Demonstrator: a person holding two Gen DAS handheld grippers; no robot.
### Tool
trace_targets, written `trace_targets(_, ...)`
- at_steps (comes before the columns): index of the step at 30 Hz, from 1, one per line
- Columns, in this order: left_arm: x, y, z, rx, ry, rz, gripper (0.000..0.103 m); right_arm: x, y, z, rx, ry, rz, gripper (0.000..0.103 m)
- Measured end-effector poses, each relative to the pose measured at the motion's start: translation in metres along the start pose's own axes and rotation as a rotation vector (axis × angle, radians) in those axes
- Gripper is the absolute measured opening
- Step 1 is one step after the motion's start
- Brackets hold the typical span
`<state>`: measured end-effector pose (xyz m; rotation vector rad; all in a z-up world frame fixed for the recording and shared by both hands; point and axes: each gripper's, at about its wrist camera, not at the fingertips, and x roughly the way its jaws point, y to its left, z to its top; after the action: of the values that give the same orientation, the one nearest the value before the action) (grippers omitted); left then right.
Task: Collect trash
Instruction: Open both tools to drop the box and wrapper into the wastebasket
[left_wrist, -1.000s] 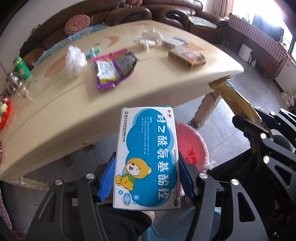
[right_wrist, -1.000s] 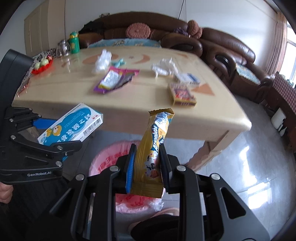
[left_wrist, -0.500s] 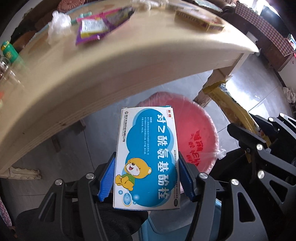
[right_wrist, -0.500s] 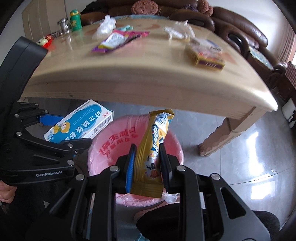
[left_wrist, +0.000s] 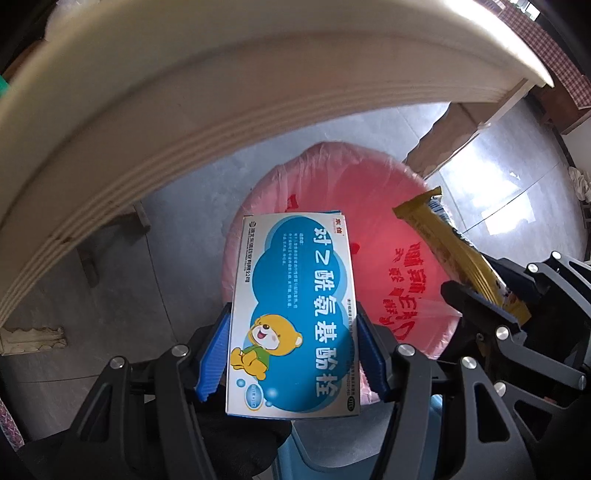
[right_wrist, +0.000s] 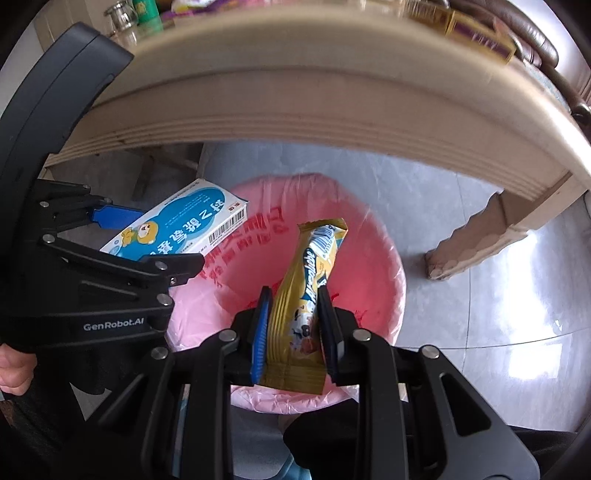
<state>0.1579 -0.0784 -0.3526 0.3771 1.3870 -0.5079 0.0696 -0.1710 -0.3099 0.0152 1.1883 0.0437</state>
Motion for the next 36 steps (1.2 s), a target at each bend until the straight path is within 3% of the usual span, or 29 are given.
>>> trace_targets(11,0.04,0.001,0.01,-0.01,0.078,-0.016,0.06,0.031,-0.007,0.006,0.025,0.076,0.007,0.025)
trace_targets(17,0.045,0.007,0.011,-0.032,0.096,-0.063,0.062,0.036,-0.008,0.008,0.021,0.076,0.014,0.027)
trace_targets(24,0.046,0.009,0.012,-0.025,0.086,-0.052,0.071,0.03,-0.012,0.01,0.041,0.048,0.011,0.046)
trace_targets(36,0.045,0.015,0.012,-0.033,0.073,0.015,0.071,0.023,-0.012,0.012,0.058,0.018,0.013,0.058)
